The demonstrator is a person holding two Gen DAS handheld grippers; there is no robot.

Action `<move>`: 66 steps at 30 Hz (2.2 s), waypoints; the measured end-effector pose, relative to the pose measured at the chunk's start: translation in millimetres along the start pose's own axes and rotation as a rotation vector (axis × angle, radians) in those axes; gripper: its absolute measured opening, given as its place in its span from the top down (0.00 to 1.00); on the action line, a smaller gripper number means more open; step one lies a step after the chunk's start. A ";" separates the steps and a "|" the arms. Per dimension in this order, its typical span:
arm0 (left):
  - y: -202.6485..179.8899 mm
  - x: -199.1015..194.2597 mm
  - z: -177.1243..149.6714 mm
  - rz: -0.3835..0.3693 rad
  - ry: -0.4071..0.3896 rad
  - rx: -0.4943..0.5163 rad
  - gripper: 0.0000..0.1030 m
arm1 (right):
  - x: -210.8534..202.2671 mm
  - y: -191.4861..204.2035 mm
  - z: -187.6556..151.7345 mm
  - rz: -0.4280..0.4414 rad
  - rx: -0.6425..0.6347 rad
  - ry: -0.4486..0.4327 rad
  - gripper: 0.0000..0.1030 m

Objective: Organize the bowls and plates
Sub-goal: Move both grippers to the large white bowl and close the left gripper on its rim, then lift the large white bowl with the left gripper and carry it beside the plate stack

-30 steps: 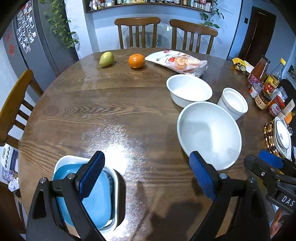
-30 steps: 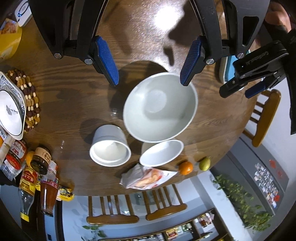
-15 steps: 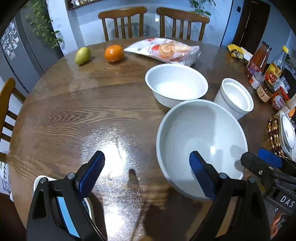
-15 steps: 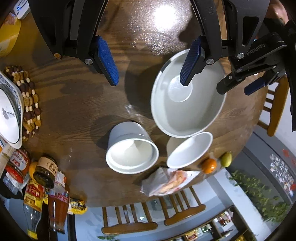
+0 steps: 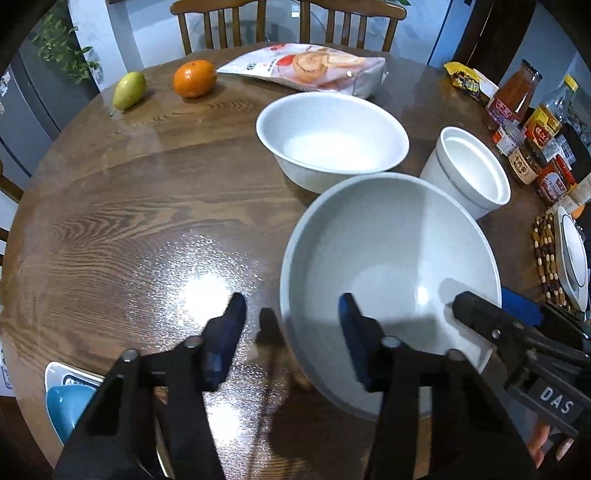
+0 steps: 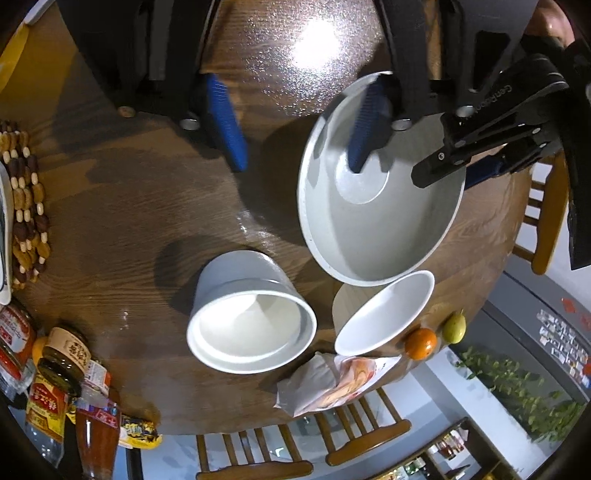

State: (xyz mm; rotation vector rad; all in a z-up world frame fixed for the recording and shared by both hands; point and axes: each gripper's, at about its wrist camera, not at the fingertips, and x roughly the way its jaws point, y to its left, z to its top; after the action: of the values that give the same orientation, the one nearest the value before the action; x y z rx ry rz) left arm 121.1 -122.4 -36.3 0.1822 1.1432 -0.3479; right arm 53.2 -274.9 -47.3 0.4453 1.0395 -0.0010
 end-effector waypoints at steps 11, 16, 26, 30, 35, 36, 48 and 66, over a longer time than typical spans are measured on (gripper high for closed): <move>-8.0 2.1 -1.9 -0.023 0.011 0.035 0.84 | 7.1 5.4 -1.3 0.046 -0.018 0.032 0.83; -8.4 -2.3 -4.1 -0.024 -0.003 0.040 0.85 | 5.6 6.6 -4.5 0.040 -0.012 0.029 0.84; -7.7 -29.6 -10.2 0.009 -0.082 0.056 0.84 | -15.5 17.0 -9.1 0.043 -0.034 -0.018 0.84; -5.8 -40.0 -14.7 0.020 -0.112 0.055 0.84 | -25.1 22.8 -12.9 0.052 -0.044 -0.035 0.84; -0.5 -52.3 -22.6 0.032 -0.139 0.042 0.84 | -34.0 31.5 -17.9 0.067 -0.060 -0.047 0.84; 1.0 -54.5 -24.1 0.033 -0.143 0.037 0.84 | -35.6 33.6 -19.3 0.070 -0.065 -0.049 0.84; 20.9 -78.6 -45.6 0.060 -0.179 -0.008 0.84 | -47.3 60.6 -35.2 0.101 -0.121 -0.059 0.84; 59.7 -98.6 -73.3 0.123 -0.193 -0.101 0.83 | -42.8 108.3 -52.5 0.147 -0.231 -0.023 0.84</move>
State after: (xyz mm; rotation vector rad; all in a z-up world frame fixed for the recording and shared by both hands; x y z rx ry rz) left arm 43.6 -26.1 21.7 0.1268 0.9511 -0.1939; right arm 10.1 -166.4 4.5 0.3098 0.9693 0.2420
